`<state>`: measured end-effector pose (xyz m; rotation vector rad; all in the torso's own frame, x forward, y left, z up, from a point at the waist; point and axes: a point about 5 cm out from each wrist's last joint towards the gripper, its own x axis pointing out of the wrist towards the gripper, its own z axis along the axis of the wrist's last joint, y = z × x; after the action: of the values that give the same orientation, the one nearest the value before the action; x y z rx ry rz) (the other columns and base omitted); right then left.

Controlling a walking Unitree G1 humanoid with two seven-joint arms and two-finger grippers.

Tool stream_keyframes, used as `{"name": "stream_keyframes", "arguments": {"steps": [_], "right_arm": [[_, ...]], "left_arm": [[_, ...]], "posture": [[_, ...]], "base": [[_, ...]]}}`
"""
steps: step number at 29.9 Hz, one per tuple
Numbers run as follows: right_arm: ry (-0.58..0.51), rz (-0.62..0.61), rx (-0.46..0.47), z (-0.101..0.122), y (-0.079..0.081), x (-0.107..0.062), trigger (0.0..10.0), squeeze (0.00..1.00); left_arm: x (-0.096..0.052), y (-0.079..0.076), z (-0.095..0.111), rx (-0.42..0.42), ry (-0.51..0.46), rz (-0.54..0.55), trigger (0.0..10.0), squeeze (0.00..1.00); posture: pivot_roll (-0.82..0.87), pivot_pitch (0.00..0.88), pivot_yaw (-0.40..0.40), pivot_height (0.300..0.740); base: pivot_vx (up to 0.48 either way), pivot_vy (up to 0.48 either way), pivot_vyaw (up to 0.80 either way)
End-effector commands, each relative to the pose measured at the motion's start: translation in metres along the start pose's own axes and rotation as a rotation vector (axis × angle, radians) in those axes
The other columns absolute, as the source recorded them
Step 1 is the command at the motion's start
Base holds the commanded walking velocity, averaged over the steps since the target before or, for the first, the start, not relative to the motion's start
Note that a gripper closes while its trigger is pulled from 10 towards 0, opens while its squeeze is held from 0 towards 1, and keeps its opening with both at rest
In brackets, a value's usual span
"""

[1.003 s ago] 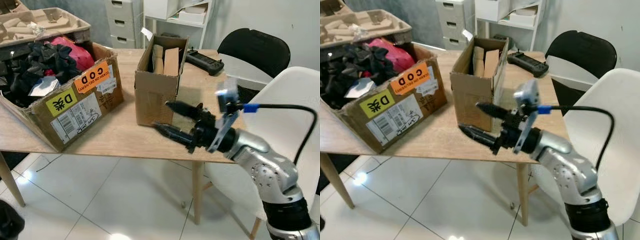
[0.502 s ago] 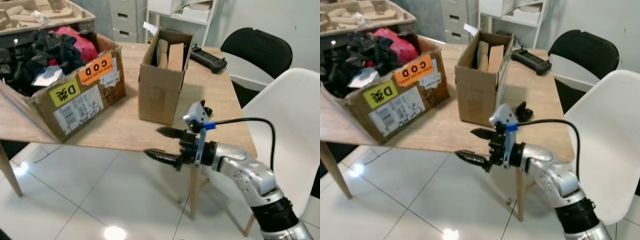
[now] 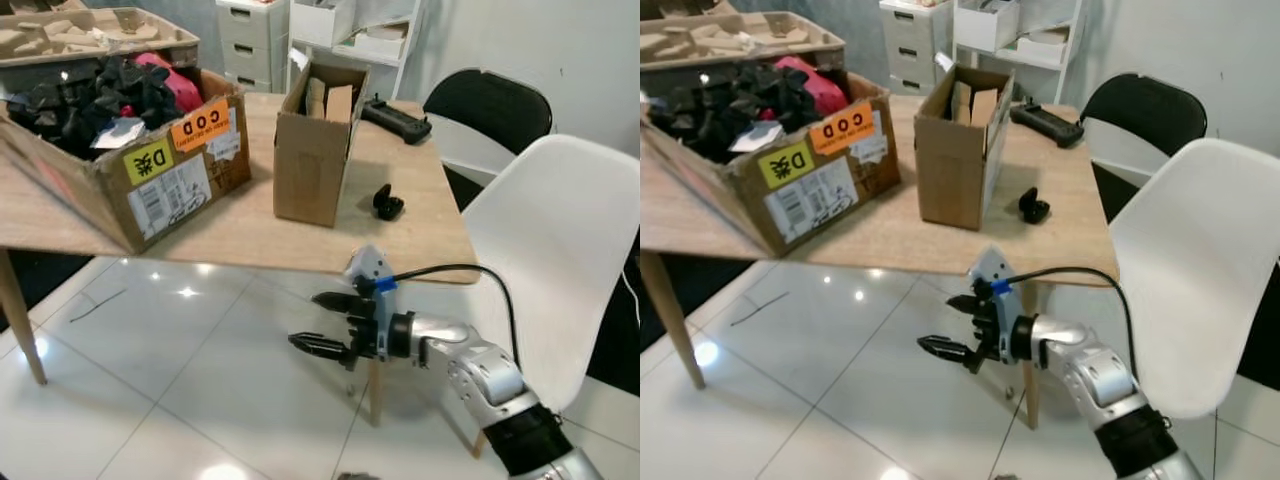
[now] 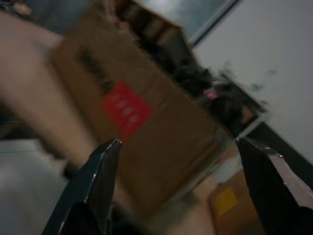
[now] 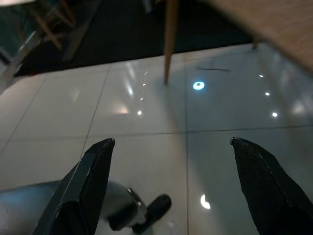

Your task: Picking trash to rubbish bin

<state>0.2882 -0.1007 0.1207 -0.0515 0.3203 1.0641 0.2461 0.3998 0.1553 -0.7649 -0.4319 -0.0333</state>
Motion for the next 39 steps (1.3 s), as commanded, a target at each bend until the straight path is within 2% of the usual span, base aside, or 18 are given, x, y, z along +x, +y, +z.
{"name": "stream_keyframes", "arguments": {"steps": [1,7,8,9,11,13,15,16,19,23,25,28,29,32,34,36,37,39], "right_arm": [[0.032,-0.031,0.011,-0.011,-0.003,0.001,10.0,0.0],[0.091,-0.152,0.097,-0.045,-0.016,0.006,10.0,0.0],[0.115,-0.236,0.157,-0.062,-0.023,0.008,10.0,0.0],[0.115,-0.236,0.157,-0.062,-0.023,0.008,10.0,0.0],[0.17,-0.375,0.237,-0.091,-0.029,0.007,10.0,0.0],[0.192,-0.411,0.25,-0.099,-0.029,0.006,10.0,0.0],[0.264,-0.537,0.319,-0.13,-0.027,-0.004,10.0,0.0],[0.264,-0.537,0.319,-0.13,-0.027,-0.004,10.0,0.0],[0.352,-0.692,0.404,-0.166,-0.019,-0.02,10.0,0.0],[0.441,-0.767,0.453,-0.193,-0.005,-0.033,10.0,0.0],[0.519,-0.864,0.533,-0.221,0.014,-0.05,10.0,0.0],[0.565,-0.928,0.571,-0.235,0.025,-0.061,10.0,0.0],[0.616,-0.951,0.631,-0.249,0.039,-0.07,10.0,0.0],[0.671,-0.931,0.652,-0.258,0.052,-0.074,10.0,0.0],[0.711,-0.892,0.65,-0.264,0.061,-0.075,10.0,0.0],[0.711,-0.892,0.65,-0.264,0.061,-0.075,10.0,0.0],[0.738,-0.856,0.63,-0.265,0.066,-0.073,10.0,0.0],[0.757,-0.828,0.602,-0.265,0.067,-0.07,10.0,0.0]], "left_arm": [[-0.012,0.01,-0.018,-0.017,0.054,0.063,10.0,0.0],[-0.043,0.031,-0.061,-0.051,0.193,0.21,10.0,0.0],[-0.056,0.037,-0.076,-0.061,0.25,0.273,10.0,0.0],[-0.056,0.037,-0.076,-0.061,0.25,0.273,10.0,0.0],[-0.074,0.043,-0.095,-0.066,0.328,0.351,10.0,0.0],[-0.078,0.044,-0.099,-0.068,0.345,0.37,10.0,0.0],[-0.092,0.046,-0.115,-0.081,0.408,0.433,10.0,0.0],[-0.092,0.046,-0.115,-0.081,0.408,0.433,10.0,0.0],[-0.112,0.048,-0.133,-0.083,0.489,0.516,10.0,0.0],[-0.132,0.051,-0.147,-0.079,0.559,0.602,10.0,0.0],[-0.159,0.055,-0.159,-0.016,0.642,0.763,10.0,0.0],[-0.176,0.057,-0.164,0.048,0.696,0.869,10.0,0.0],[-0.197,0.059,-0.167,0.217,0.822,0.967,10.0,0.0],[-0.209,0.06,-0.167,0.262,0.837,1.045,10.0,0.0],[-0.219,0.059,-0.17,0.354,0.915,1.08,10.0,0.0],[-0.219,0.059,-0.17,0.354,0.915,1.08,10.0,0.0],[-0.226,0.057,-0.176,0.507,1.058,1.049,10.0,0.0],[-0.231,0.055,-0.18,0.61,1.147,1.018,10.0,0.0]], "posture": [[0.05,0.101,0.015,0.74],[0.04,0.095,0.017,0.74],[0.04,0.093,0.018,0.74],[0.04,0.093,0.018,0.74],[0.05,0.091,0.018,0.74],[0.05,0.091,0.018,0.74],[0.05,0.086,0.014,0.74],[0.05,0.086,0.014,0.74],[0.05,0.081,0.012,0.74],[0.05,0.081,0.012,0.74],[0.06,0.08,0.012,0.74],[0.06,0.081,0.013,0.74],[0.06,0.081,0.015,0.74],[0.06,0.081,0.012,0.74],[0.07,0.085,0.003,0.74],[0.07,0.085,0.003,0.74],[0.07,0.086,0.0,0.74],[0.07,0.085,0.0,0.74]], "base": [[-0.326,0.0,0.0],[-0.324,0.0,0.0],[-0.326,0.0,0.0],[-0.326,0.0,0.0],[-0.324,0.0,0.0],[-0.326,0.0,0.0],[-0.322,0.0,0.0],[-0.322,0.0,0.0],[-0.189,0.0,0.0],[-0.249,0.0,0.0],[0.0,0.0,0.0],[0.0,0.0,0.0],[0.0,0.0,0.0],[0.0,0.0,0.0],[0.0,0.0,0.0],[0.0,0.0,0.0],[0.0,0.0,0.0],[0.0,0.0,0.0]]}}
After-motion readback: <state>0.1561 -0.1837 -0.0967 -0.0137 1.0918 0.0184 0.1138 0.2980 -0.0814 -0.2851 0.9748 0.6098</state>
